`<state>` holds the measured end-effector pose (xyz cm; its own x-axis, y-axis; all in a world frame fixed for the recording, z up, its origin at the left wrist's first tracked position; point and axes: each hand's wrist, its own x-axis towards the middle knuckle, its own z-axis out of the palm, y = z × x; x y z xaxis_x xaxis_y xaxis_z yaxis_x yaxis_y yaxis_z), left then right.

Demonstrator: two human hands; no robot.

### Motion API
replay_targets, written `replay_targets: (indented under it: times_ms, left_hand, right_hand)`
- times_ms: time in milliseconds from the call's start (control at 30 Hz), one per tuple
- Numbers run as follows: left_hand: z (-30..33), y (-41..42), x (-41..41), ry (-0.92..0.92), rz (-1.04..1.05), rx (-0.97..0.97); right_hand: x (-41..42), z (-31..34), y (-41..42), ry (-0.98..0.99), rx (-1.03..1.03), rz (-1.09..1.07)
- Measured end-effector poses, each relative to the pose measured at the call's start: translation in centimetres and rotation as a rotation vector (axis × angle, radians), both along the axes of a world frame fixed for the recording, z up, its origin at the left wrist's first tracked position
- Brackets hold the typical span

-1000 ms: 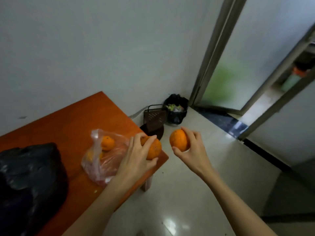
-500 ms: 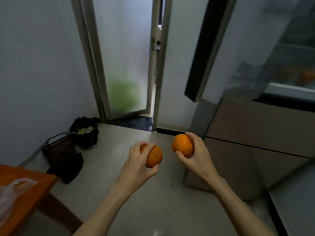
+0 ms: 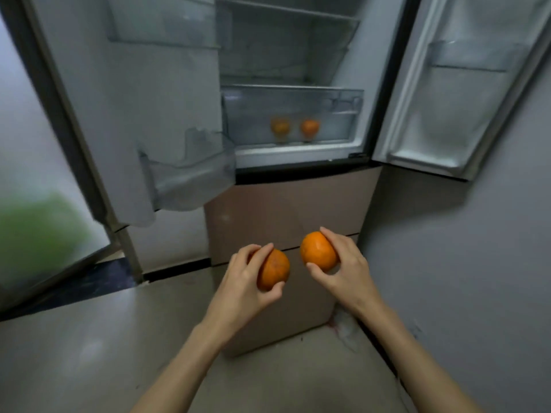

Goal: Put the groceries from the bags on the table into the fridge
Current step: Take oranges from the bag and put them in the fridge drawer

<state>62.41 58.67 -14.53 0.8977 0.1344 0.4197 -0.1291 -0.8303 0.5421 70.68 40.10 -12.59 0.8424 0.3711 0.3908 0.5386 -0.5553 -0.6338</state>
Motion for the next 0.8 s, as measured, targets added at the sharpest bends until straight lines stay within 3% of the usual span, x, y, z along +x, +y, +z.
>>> replay_targets:
  times_ms: [400,800]
  left_hand:
    - [5.9,-1.0,21.0,-0.179,-0.071,-0.067]
    - [16.1,1.8,36.7,-0.509,0.171,-0.181]
  right_hand:
    - [18.0,6.1,-1.3,-0.144,0.105,-0.145]
    - [35.4,15.5,5.1,-0.199,0.359,-0.075]
